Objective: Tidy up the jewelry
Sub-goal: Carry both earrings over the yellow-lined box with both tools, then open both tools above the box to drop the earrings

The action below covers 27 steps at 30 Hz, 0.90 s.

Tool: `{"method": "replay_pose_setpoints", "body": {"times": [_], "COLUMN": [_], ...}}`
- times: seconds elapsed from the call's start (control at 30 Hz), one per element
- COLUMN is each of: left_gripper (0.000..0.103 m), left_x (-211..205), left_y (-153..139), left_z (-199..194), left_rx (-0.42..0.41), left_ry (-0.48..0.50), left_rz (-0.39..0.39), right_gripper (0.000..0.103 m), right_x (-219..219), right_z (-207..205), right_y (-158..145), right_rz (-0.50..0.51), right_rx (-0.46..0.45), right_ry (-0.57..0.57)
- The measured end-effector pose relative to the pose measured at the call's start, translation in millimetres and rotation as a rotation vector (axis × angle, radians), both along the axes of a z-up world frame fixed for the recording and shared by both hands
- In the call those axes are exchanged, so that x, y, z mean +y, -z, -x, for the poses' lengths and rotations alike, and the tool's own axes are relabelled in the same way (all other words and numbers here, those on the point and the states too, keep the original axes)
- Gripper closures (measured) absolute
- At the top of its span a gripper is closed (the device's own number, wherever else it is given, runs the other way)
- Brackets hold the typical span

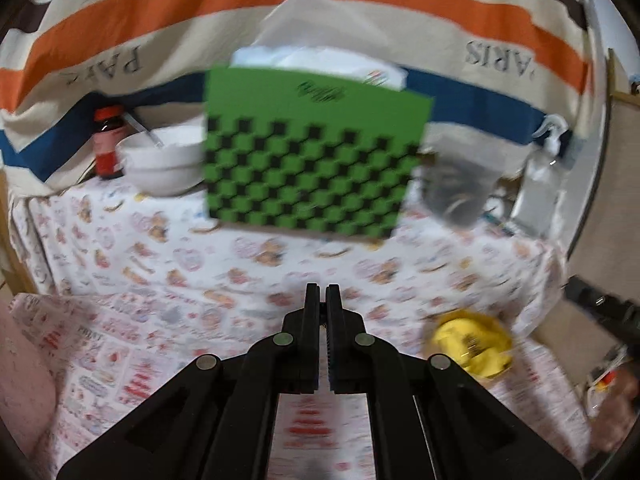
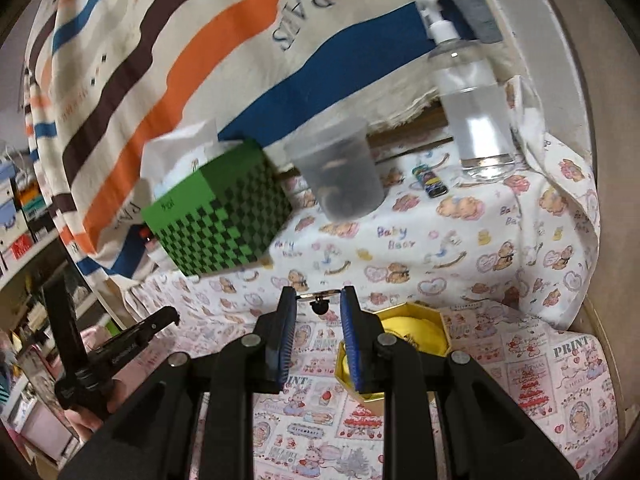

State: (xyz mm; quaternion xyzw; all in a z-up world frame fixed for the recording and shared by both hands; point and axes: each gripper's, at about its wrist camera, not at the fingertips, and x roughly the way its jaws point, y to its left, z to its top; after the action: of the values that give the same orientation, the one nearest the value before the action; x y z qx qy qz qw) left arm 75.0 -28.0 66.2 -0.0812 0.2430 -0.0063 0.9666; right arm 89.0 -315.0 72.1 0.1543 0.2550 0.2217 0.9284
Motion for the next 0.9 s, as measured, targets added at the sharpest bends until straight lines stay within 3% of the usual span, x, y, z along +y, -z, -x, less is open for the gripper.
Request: {"method": "replay_pose_setpoints", "body": {"times": [0.13, 0.3, 0.5, 0.77, 0.9], "left_gripper": [0.101, 0.101, 0.101, 0.101, 0.101], "left_x": [-42.5, -85.3, -125.3, -140.0, -140.3], "left_y": [-17.6, -23.1, 8.5, 46.9, 55.5], "left_z": [-2.6, -13.0, -38.0, -64.1, -68.8], "left_rx": [-0.020, 0.005, 0.128, 0.249, 0.269], "left_ry": [0.043, 0.145, 0.270, 0.318, 0.305], "left_rz": [-0.067, -0.010, 0.057, 0.145, 0.139], "right_gripper": [0.082, 0.082, 0.082, 0.082, 0.082], "right_x": [-16.2, -27.6, -24.8, -28.8, -30.2], "right_z": [-12.8, -28.1, -40.0, -57.7, -62.9], "right_y": [5.6, 17.8, 30.9, 55.7, 62.9], "right_rz": [-0.045, -0.060, -0.026, -0.051, -0.052], "right_rx": [0.048, 0.108, 0.163, 0.266, 0.290], "right_ry": [0.012, 0.016, -0.022, -0.046, -0.041]}}
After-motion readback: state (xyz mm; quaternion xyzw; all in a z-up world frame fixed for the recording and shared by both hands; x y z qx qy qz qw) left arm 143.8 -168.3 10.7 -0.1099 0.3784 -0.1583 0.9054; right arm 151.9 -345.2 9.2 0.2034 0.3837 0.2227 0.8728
